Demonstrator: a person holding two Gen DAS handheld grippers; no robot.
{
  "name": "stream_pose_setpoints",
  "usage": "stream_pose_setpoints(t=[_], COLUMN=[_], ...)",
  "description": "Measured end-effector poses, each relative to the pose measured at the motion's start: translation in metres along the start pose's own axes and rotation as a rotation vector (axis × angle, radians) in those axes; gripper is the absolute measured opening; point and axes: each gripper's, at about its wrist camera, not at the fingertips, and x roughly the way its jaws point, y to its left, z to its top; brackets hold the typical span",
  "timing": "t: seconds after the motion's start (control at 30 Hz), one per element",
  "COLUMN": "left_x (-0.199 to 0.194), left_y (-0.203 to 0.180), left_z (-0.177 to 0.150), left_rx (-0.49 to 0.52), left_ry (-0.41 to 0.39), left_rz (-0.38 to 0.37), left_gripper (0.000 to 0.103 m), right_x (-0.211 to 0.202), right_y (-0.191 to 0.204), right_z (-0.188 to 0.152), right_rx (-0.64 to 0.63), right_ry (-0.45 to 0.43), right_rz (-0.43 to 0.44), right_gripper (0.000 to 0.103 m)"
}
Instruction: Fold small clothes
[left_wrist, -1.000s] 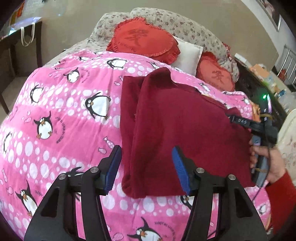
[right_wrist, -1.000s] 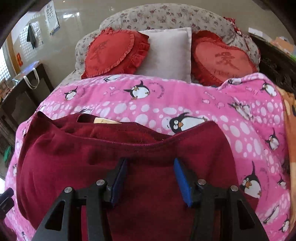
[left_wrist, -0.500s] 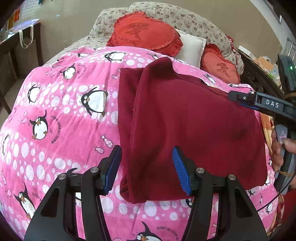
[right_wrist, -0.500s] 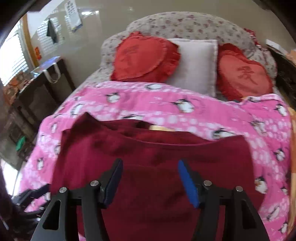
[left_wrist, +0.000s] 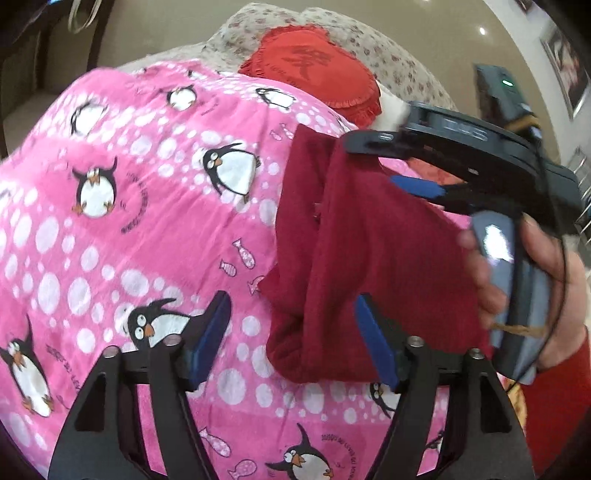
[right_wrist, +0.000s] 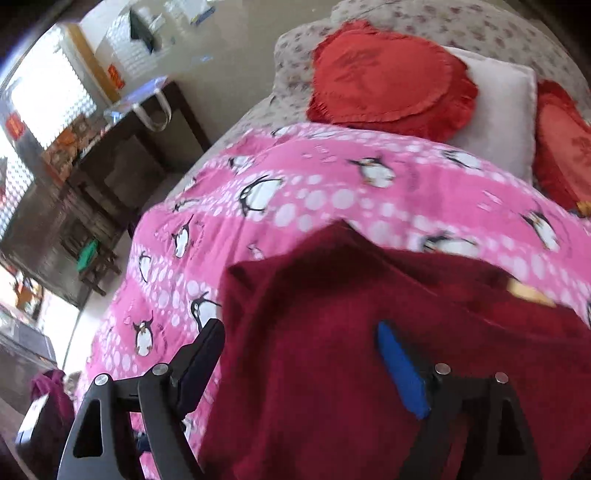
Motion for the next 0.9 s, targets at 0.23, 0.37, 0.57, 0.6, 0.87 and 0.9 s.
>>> stream_pose_setpoints(t=[0.23,0.37,0.57,0.6,0.87,0.9], left_x=[0.016,0.030,0.033,0.035,0.047,0.044], left_y=[-0.004,-0.004,-0.003,-0.004,-0.042,-0.049], left_z=[-0.002,-0.002,-0.001,0.001,0.013,0.018], left_rx=[0.019,0.001,0.000,0.003,0.039,0.042], left_ry=[0.031,0.058,0.045,0.045,0.056,0.049], left_rz=[-0.037,-0.042,-0.060,-0.061,-0.087,-0.111], left_gripper=[0.075,0.075,0.077,0.078,0.079,0.075], right_x=[0.043,0.066,0.068,0.061,-0.016,-0.021], right_y=[0.035,0.052,0.044,0.039,-0.011,-0.013], right_z=[0.018,0.015,0.010,0.010,0.012,0.009], right_rx=[-0.061,-0.158,-0.213,-0.205,-0.010,-0.002], right_ry=[0.073,0.140,0.117,0.105,-0.045,-0.054], right_rz=[-0.100,-0.193,-0.246,-0.205,0.129,0.140], right_gripper=[0.089,0.097,0.065,0.048,0.020,0.020])
